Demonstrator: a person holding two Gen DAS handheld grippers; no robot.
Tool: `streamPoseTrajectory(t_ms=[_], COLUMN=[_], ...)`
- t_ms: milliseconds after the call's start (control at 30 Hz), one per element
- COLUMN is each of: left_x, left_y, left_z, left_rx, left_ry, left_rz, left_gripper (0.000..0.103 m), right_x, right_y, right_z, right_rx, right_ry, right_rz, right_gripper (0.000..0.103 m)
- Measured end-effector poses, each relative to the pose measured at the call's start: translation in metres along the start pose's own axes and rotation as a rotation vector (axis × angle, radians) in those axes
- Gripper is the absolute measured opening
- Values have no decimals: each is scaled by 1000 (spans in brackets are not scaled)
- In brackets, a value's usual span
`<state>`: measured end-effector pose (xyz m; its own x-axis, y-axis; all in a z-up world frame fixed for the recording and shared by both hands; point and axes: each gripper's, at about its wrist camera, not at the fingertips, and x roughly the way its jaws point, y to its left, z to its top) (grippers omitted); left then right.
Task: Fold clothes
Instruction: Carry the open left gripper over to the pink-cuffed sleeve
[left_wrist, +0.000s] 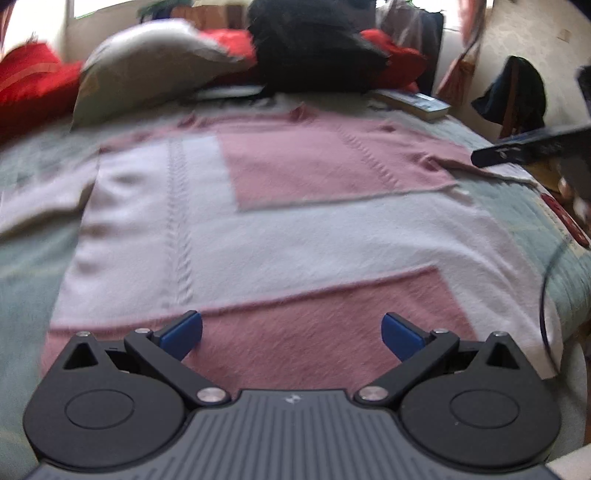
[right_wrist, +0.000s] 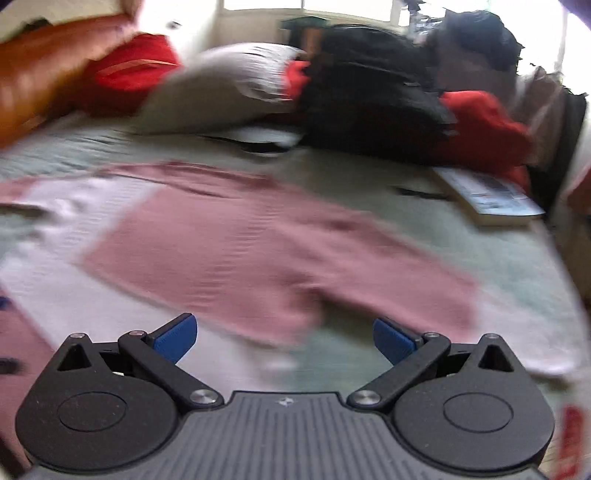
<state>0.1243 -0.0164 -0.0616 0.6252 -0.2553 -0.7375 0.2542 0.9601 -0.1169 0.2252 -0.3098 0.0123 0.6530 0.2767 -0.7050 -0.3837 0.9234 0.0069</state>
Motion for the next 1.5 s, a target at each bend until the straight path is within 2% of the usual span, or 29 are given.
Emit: streamPoseTrajectory(t_ms=[67,200,267,400,567,700,767,833,933,1000,1067,1133,1267,1400,1500], left_x=[-3,-18,-25,-35,-44,-31,-14,5,41,67,86,99,91,73,59], left_y=[4,10,16,40,82,119,133,142,143,146,152,163,165,156,143], left_z=[-7,-15,-19,-9,35,83,105,121,134,135,131,123,116,113,102], left_rx=[-25,-36,-42,-41,-77,-120,-160,-202,-218,-245,-267,-293,-276,-267,-245], left_ry=[1,21,30,25,-46,-104,-111,-106,-62,-14,26,28,11,19,-11], left_rz=[-10,-55,-72,-19,23,43,14,-56,-130,-149,-136,-145,-161,-146,-227], left_gripper=[102,102,102,102,102,102,102,102,102,102,102,102,102,102,102], right_x=[8,21,19,13,5,-1,-4,-1,9,19,31,37,39,39,40], right_y=[26,61,67,73,82,88,92,96,100,100,100,99,97,97,100], right_z=[-7,-25,-29,-32,-37,-41,-43,-42,-39,-39,-41,-44,-47,-49,-50], right_rx=[3,-27,-14,23,69,106,125,133,138,151,167,175,172,173,160], right_ry=[21,71,67,43,12,-12,-24,-27,-17,-4,30,41,35,34,32], right_rz=[38,7,2,2,2,2,2,22,48,58,66,70,76,74,61], right_gripper=[103,103,103,103,103,103,103,103,103,103,103,103,103,103,103])
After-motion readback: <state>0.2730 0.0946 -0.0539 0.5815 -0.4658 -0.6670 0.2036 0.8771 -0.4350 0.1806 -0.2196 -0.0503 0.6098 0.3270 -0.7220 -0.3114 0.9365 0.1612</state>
